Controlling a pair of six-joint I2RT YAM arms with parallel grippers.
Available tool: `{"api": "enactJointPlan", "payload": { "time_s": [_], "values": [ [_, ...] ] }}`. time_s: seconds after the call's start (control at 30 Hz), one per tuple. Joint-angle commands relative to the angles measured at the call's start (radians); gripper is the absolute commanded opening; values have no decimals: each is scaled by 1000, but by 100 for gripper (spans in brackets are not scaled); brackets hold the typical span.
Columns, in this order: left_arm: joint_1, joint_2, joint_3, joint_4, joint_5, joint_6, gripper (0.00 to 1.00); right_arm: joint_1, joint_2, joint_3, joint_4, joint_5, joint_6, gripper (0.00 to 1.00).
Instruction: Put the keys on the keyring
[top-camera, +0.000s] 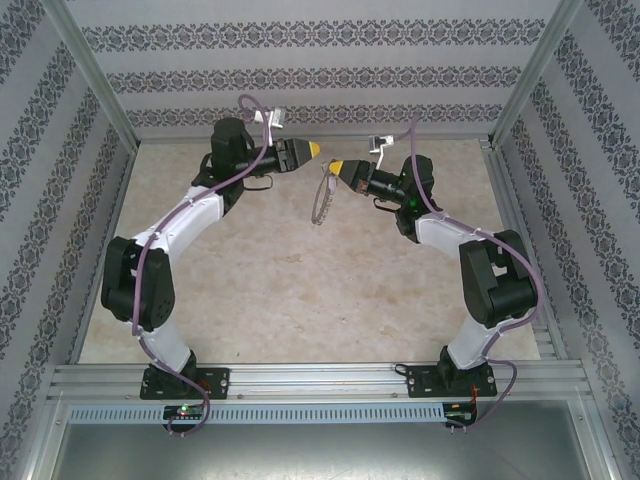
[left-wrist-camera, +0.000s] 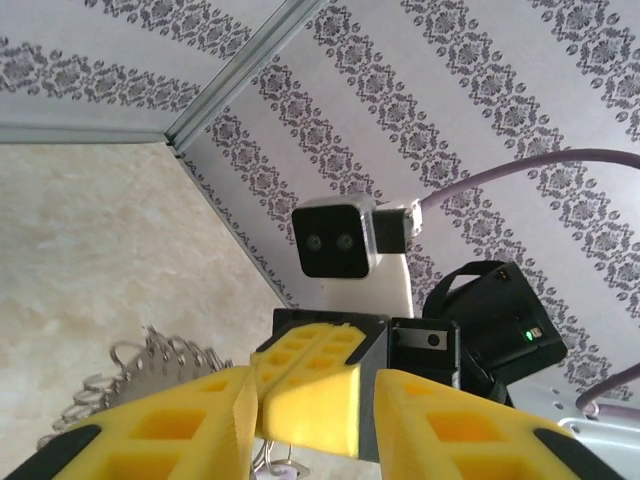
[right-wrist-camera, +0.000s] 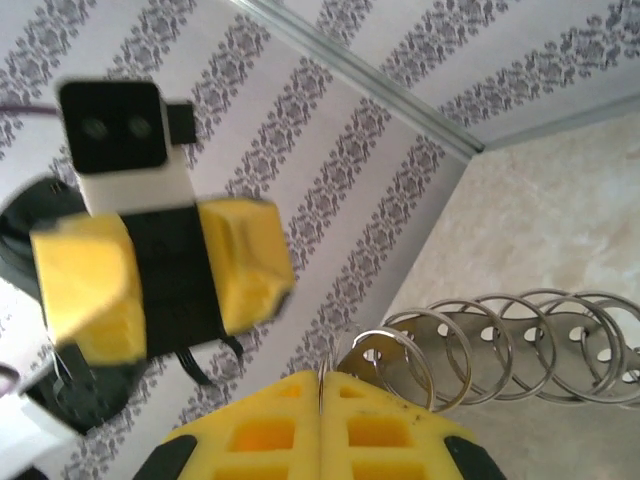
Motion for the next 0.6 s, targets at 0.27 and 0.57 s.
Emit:
{"api": "enactJointPlan", "payload": {
  "time_s": [0.27,0.57],
  "values": [
    [21,78,89,-219,174,161,30,-28,-37,80,-112,-205,-136,0],
    [21,38,21,-145,205,138,23,-35,-24,82,-109,-196,-133,0]
  ]
}}
